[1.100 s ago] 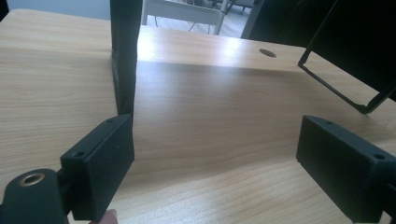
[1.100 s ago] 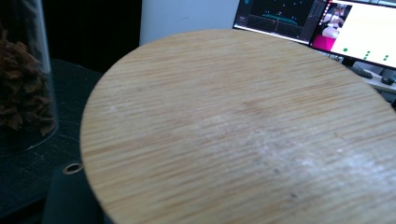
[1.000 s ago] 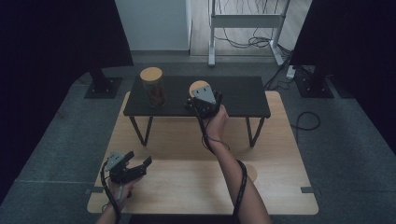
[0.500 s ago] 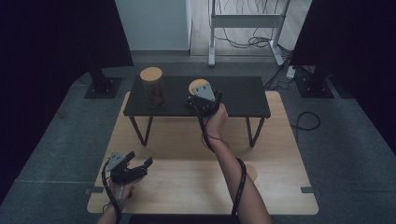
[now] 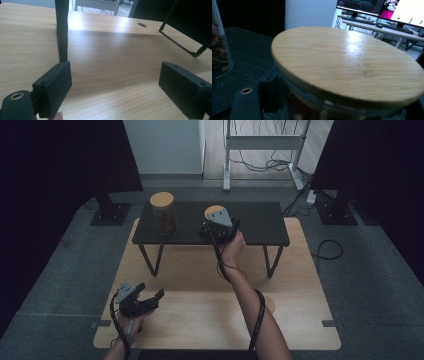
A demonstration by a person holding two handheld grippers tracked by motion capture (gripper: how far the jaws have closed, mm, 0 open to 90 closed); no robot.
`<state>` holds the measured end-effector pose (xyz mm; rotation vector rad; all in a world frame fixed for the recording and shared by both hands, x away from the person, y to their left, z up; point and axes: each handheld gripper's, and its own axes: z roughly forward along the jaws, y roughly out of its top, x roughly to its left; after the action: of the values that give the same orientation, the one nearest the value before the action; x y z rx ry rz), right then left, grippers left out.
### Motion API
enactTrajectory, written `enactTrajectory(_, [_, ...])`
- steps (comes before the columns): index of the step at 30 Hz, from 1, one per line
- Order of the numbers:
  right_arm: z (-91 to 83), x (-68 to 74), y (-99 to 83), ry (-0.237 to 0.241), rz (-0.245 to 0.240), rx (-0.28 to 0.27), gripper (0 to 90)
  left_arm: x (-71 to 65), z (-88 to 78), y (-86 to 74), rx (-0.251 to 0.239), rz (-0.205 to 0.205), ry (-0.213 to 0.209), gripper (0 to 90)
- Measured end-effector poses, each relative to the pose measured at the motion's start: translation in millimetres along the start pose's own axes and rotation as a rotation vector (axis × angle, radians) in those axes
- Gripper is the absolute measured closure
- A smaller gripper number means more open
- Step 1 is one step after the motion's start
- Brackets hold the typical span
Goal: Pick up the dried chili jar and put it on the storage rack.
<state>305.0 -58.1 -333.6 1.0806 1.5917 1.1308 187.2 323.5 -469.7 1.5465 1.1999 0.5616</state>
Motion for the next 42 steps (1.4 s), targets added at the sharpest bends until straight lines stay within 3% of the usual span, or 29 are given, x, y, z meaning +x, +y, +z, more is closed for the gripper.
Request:
enactTrajectory(11, [-3.8, 0.4, -4.2, 0.007, -0.008, -0.006, 14.4, -0.4, 0.4, 0.0, 0.002, 0.002, -0.001, 10.8])
enactTrajectory(42, [-38.6, -8.9, -15.7, 0.03, 0.008, -0.044, 12.3, 0.0, 3.6, -0.3, 0.009, 0.008, -0.013, 10.6])
